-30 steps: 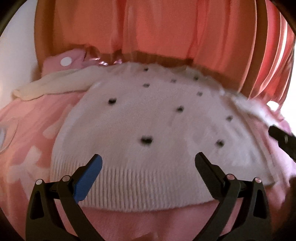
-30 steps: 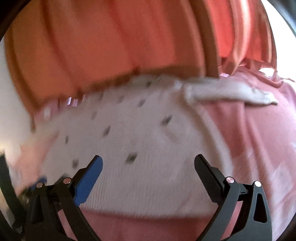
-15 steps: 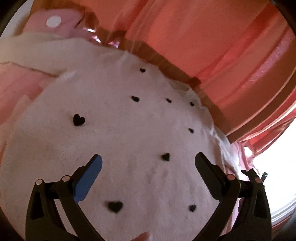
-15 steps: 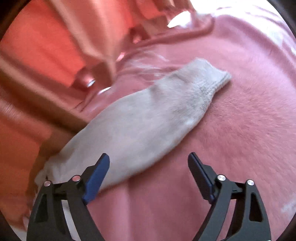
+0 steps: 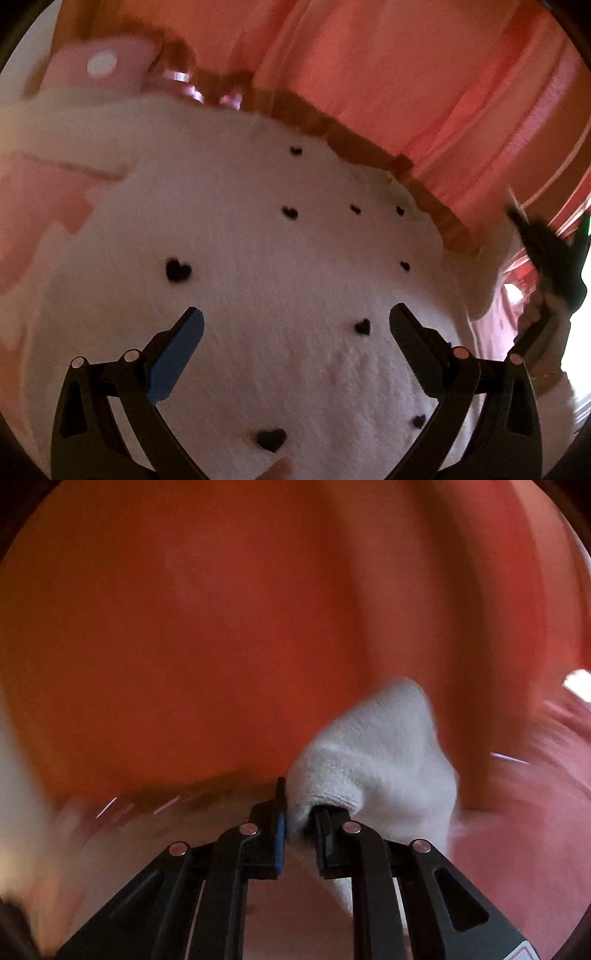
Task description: Fold small clothes
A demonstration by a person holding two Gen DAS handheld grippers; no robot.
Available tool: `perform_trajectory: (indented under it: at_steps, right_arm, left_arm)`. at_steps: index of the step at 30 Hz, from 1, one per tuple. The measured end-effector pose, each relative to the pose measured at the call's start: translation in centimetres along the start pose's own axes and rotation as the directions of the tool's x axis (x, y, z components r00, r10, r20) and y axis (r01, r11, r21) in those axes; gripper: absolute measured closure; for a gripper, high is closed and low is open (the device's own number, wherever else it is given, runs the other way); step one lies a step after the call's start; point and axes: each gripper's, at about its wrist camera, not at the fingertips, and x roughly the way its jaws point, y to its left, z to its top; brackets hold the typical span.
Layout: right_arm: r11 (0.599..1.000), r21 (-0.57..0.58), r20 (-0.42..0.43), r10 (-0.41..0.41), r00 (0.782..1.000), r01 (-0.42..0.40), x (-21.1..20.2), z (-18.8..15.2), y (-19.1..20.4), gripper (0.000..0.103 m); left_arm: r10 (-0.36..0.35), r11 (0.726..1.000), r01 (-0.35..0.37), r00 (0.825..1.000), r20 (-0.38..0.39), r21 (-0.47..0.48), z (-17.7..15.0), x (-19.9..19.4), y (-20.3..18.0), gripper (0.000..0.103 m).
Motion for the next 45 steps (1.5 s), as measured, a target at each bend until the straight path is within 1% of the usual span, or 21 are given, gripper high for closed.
perform_trajectory:
  at_steps: [2,6,7,9,12,16,19,25,27,28,29,30,31,33,35,37,38,39,41,43,45]
  right_arm:
    - [0.988,-0.116,-0.156,0.082,0.984,-0.101,4.3,-3.0,6.5,0.082]
    - [0.980,-0.191,-0.278,-0.001,0.961,-0.055,7.1,-7.7,9.7,0.080]
    - [0.986,-0.162,-0.279,-0.023,0.960,-0.024,6.3,-8.2,9.0,0.078]
    - [0.997,-0.073,-0.264,-0.050,0.963,0.032,3.9,-8.5,6.8,0.062]
    - [0.991,0.088,-0.229,-0.082,0.970,0.105,-1.0,-8.8,2.5,0.048]
    - [0.934,0.308,-0.239,-0.109,0.965,0.182,-3.3,-9.5,-4.4,0.045]
    - [0.871,0.460,-0.252,-0.056,0.966,0.171,-2.3,-9.7,-8.4,0.045]
    - [0.784,0.607,-0.232,0.021,0.972,0.128,1.6,-10.7,-10.9,0.045]
    - [0.772,0.627,-0.209,0.033,0.977,0.108,2.8,-10.4,-11.1,0.046]
    - [0.777,0.623,-0.198,0.037,0.979,0.097,3.1,-10.3,-10.9,0.049]
    - [0.792,0.606,-0.184,0.047,0.982,0.076,3.4,-9.8,-10.6,0.071]
    - [0.813,0.578,-0.172,0.033,0.984,0.074,3.2,-9.2,-10.3,0.096]
    - [0.827,0.558,-0.134,0.012,0.991,0.065,2.5,-8.5,-10.2,0.096]
    - [0.849,0.528,-0.004,0.000,1.000,0.002,0.3,-7.2,-10.1,0.096]
    - [0.870,0.492,0.027,-0.051,0.998,0.031,-0.6,-6.5,-10.5,0.096]
    - [0.852,0.505,-0.097,-0.102,0.990,0.138,1.1,-8.2,-12.4,0.096]
    - [0.821,0.534,-0.198,-0.111,0.974,0.202,2.6,-10.0,-13.8,0.096]
    - [0.801,0.557,-0.227,-0.104,0.968,0.217,3.2,-11.2,-14.5,0.100]
    - [0.791,0.578,-0.209,-0.093,0.974,0.199,2.7,-10.7,-14.7,0.098]
    - [0.805,0.550,-0.219,-0.115,0.969,0.221,2.3,-9.9,-13.7,0.096]
    - [0.793,0.539,-0.254,-0.168,0.952,0.284,1.7,-9.5,-12.4,0.091]
  left_arm:
    - [0.021,0.999,-0.022,0.999,0.036,0.035,0.1,-0.6,-0.2,0.005]
    - [0.054,0.996,-0.059,0.996,0.075,0.069,0.6,-1.5,0.2,0.005]
    - [0.055,0.997,-0.059,0.996,0.070,0.056,0.8,-1.5,0.7,0.005]
    - [0.032,0.999,-0.033,0.998,0.051,0.016,1.6,-1.2,1.3,0.005]
    - [-0.025,0.996,0.028,0.999,0.029,-0.085,3.1,-0.3,2.8,0.005]
    - [-0.049,0.987,0.051,0.999,0.014,-0.155,4.4,1.6,3.4,0.005]
    - [-0.029,0.981,0.032,0.999,0.018,-0.190,5.2,3.0,4.1,0.005]
    - [-0.057,0.928,0.032,0.997,-0.058,-0.371,6.5,7.4,6.9,0.006]
    - [-0.036,0.952,0.016,0.998,-0.060,-0.306,7.3,7.8,5.9,0.022]
    - [-0.041,0.962,0.021,0.997,-0.070,-0.272,7.7,8.1,5.5,0.049]
    - [-0.068,0.966,0.044,0.994,-0.085,-0.254,8.2,8.8,5.2,0.075]
    - [-0.092,0.963,0.067,0.992,-0.083,-0.259,8.6,9.2,5.2,0.081]
    - [-0.109,0.959,0.089,0.992,-0.060,-0.269,9.1,9.1,5.1,0.086]
    - [-0.129,0.969,0.131,0.991,0.023,-0.211,10.5,8.0,4.0,0.089]
    - [-0.143,0.982,0.156,0.982,0.121,-0.104,11.7,6.3,2.1,0.086]
    - [-0.109,0.991,0.116,0.987,0.114,-0.060,11.6,6.7,1.6,0.086]
    - [-0.070,0.996,0.073,0.994,0.082,-0.046,11.2,7.8,1.8,0.086]
    - [-0.028,0.998,0.029,0.999,0.031,-0.048,10.2,9.3,2.6,0.086]
    - [0.022,0.996,-0.026,0.999,-0.050,-0.086,8.7,11.3,4.2,0.089]
    - [-0.015,0.989,0.010,0.999,-0.038,-0.145,8.3,11.0,5.3,0.089]
    - [-0.019,0.988,0.016,1.000,-0.023,-0.152,9.0,9.9,5.0,0.087]
